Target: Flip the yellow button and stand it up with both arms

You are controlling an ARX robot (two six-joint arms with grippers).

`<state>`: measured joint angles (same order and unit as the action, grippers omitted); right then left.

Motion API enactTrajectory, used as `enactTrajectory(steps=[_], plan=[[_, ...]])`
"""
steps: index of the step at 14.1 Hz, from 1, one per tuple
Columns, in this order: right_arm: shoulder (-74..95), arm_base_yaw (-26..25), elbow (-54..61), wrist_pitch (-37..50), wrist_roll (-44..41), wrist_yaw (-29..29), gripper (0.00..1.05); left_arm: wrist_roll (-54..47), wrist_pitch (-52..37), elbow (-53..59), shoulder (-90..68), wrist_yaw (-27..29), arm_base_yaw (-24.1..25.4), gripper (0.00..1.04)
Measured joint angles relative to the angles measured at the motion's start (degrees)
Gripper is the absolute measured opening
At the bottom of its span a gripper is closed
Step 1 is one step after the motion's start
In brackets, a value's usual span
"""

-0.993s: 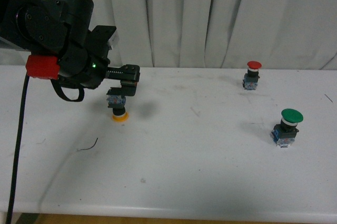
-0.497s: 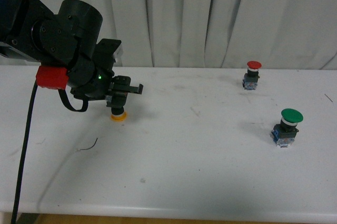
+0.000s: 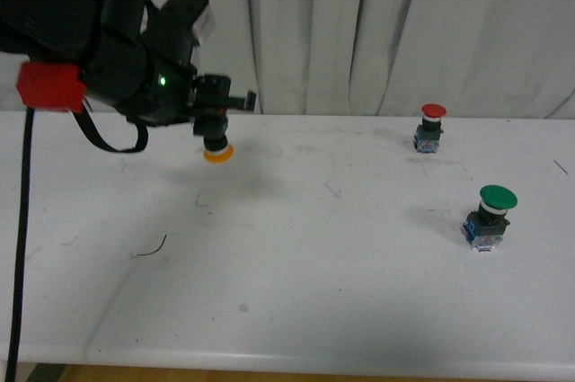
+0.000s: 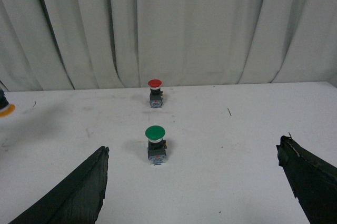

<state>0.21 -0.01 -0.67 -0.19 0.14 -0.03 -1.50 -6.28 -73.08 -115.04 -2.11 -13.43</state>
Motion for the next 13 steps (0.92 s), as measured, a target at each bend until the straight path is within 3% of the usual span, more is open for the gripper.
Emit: enactTrajectory(steps=[6, 8, 10, 13], plan=[[0.0, 0.0, 0.0, 0.0, 0.0, 0.0, 0.98, 8.1, -11.1, 21.3, 24.7, -10.5, -7.2, 0.37], [0.0, 0.0, 0.0, 0.0, 0.0, 0.0, 0.98, 14.7, -16.0, 25.9, 26.9, -14.1, -6.9, 0.37], [0.0, 0.0, 0.0, 0.0, 0.0, 0.0, 0.98, 24.3, -23.3, 29.8, 27.3, -21.6, -5.6, 0.36], [0.0, 0.0, 0.0, 0.0, 0.0, 0.0, 0.98, 39.4, -38.4, 35.6, 27.0, -29.6, -5.6, 0.36]])
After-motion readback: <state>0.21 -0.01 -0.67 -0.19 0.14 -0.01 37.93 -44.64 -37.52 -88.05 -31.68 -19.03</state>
